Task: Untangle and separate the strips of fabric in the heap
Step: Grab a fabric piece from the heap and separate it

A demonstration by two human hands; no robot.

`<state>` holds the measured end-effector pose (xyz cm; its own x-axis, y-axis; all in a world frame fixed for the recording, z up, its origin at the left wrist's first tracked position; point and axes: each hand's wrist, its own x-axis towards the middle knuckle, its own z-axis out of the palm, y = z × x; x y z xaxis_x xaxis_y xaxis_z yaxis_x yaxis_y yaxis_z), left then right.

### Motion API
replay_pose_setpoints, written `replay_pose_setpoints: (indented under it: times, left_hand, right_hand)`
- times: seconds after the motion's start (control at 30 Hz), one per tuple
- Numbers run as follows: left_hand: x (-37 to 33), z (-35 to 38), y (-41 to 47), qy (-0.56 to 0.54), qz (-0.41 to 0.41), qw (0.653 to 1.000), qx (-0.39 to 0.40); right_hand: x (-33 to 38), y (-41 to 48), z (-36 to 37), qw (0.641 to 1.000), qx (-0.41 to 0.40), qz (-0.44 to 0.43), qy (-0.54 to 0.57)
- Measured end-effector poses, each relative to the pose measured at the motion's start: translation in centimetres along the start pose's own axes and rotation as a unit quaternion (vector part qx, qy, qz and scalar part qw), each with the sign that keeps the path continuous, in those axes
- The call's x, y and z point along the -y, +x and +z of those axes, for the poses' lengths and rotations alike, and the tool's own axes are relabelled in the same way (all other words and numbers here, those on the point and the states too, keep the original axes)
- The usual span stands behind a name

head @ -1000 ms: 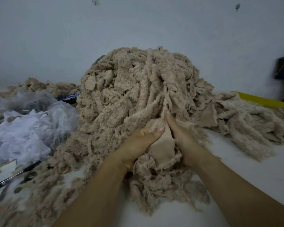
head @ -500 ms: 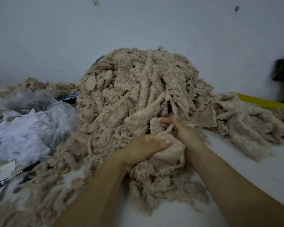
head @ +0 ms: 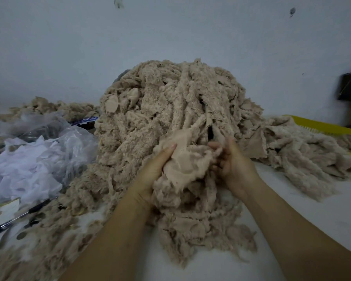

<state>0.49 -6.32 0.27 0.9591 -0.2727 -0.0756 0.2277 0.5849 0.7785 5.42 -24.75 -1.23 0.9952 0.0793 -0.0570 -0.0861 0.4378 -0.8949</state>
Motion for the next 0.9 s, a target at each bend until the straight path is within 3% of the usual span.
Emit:
replay_pose_setpoints:
  times: [0.13, 0.33, 0.57, 0.7, 0.8, 0.9]
  left_hand:
    - [0.0, -0.3, 0.5, -0.052, 0.027, 0.997, -0.056]
    - [0.2, -0.7, 0.8, 0.009, 0.061, 0.995, -0.080]
    - [-0.5, -1.3, 1.0, -0.029, 0.088, 0.991, -0.099]
    - [-0.2, -1.0, 0.7, 0.002, 0.077, 0.993, -0.085]
    - [0.1, -0.9, 0.8, 0.027, 0.084, 0.994, -0.063]
    - [0.0, -1.1, 1.1, 0.056, 0.109, 0.991, -0.054]
  right_hand:
    - [-0.5, -2.0, 2.5, 0.983, 0.123, -0.044, -0.125]
    - [-1.7, -2.2, 2.9, 0.927, 0.138, -0.133, -0.322]
    - [-0.7, -1.6, 1.9, 0.953, 0.021, -0.160, -0.258]
    - [-0.7, -2.0, 2.3, 0.954, 0.073, -0.154, -0.245]
    - [-1.7, -2.8, 3.1, 0.915, 0.171, -0.158, -0.329]
    - [-2.2, -3.3, 3.7, 0.860, 0.186, -0.192, -0.436]
